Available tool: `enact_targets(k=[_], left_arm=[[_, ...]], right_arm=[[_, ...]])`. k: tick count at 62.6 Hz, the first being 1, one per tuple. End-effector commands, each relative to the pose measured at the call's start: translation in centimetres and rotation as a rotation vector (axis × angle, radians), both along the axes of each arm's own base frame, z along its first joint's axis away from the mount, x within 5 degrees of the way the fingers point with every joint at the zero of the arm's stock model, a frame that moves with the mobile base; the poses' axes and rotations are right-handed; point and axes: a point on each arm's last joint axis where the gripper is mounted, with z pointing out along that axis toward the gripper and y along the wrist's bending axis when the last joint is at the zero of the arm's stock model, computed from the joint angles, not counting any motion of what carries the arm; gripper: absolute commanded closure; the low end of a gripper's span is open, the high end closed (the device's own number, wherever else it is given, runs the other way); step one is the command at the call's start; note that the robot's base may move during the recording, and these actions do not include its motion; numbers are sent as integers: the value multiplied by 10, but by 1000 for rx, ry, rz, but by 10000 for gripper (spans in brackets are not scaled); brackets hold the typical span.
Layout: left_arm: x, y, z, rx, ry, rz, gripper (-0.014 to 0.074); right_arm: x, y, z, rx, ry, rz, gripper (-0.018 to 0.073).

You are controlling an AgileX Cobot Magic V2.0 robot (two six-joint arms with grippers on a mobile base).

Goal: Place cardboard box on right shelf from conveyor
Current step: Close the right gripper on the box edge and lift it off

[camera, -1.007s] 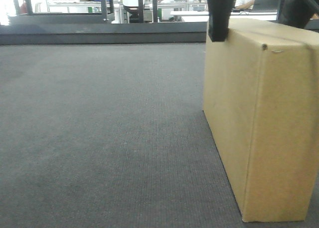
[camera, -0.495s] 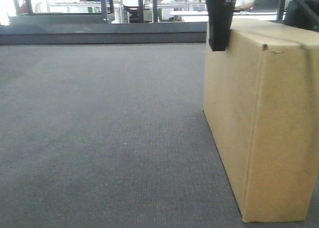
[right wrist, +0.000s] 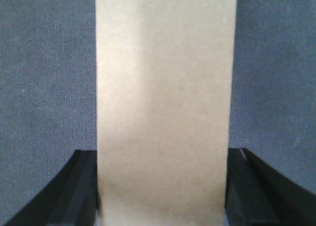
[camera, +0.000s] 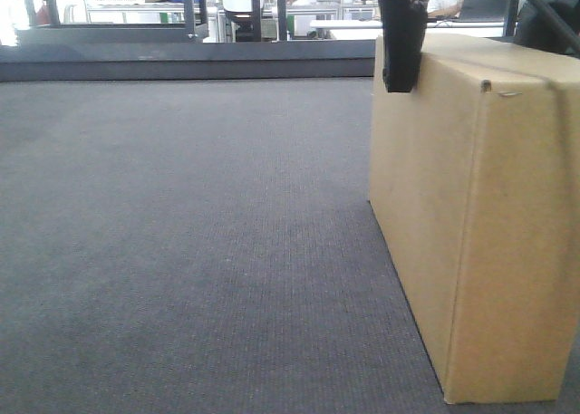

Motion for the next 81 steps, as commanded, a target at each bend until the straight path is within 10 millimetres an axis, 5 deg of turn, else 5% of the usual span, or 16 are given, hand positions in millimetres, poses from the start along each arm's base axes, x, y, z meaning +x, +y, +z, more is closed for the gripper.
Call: enact_targets(k=[1, 15, 38, 50, 81], left_arm=[[-1, 1, 9, -16, -93, 6, 715], [-1, 1, 9, -16, -93, 6, 715], [-1, 1, 9, -16, -93, 6, 715], [-1, 1, 9, -16, -93, 6, 715], [-1, 1, 9, -16, -93, 6, 715]], right_arm=[[-10, -10, 20, -3, -23, -1, 140], [-20, -30, 48, 19, -154, 104, 140], [-56, -117, 83, -25, -701, 199, 140], [-89, -161, 76, -85, -1050, 13, 140], [-175, -168, 17, -76, -1367, -2, 140]])
